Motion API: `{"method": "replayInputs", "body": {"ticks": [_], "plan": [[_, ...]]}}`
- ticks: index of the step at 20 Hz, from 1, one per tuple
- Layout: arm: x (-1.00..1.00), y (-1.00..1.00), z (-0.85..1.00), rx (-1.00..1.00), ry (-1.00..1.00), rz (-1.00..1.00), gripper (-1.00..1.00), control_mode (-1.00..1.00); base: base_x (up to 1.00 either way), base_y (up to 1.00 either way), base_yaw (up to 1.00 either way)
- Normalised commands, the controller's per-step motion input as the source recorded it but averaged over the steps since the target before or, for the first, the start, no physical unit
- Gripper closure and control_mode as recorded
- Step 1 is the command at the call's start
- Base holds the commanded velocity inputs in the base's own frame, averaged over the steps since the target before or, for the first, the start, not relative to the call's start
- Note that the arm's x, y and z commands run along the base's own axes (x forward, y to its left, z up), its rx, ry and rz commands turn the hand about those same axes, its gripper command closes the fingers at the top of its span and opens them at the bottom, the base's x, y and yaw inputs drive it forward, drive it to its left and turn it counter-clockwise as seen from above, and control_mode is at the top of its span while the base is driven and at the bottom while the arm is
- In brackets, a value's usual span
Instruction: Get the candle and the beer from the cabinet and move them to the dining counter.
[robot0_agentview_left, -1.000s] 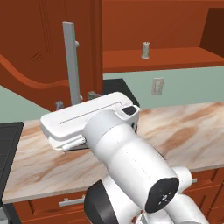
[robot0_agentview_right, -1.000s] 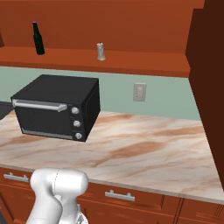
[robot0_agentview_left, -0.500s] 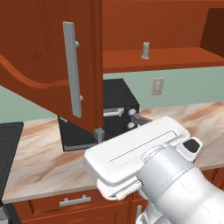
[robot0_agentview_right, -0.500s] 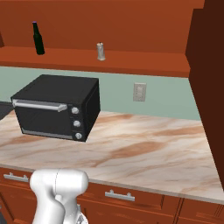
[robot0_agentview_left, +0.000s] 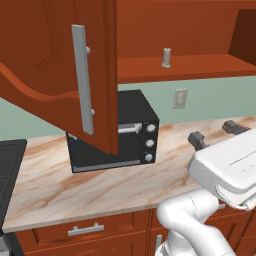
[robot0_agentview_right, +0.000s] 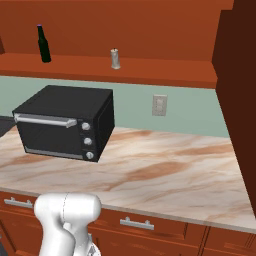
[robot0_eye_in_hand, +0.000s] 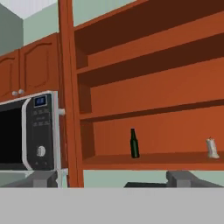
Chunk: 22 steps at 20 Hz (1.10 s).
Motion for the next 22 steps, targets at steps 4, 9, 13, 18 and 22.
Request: {"method": "replayInputs", "body": {"ticks": [4, 9, 13, 18, 22], "plan": [[0.38, -0.85, 0.1, 0.14, 0.0, 0.12, -1.0, -1.0, 0.0, 0.0, 0.0], [0.61, -0.57, -0.01, 0.12, -0.02, 0.32, -1.0, -1.0, 0.0, 0.0, 0.0], [0.82, -0.36, -0.15, 0.02, 0.0, 0.41, -1.0, -1.0, 0.0, 0.0, 0.0], [0.76, 0.01, -0.43, -0.18, 0.0, 0.42, -1.0, -1.0, 0.0, 0.0, 0.0], [0.62, 0.22, -0.21, -0.13, -0.02, 0.34, -1.0, -1.0, 0.0, 0.0, 0.0]]}}
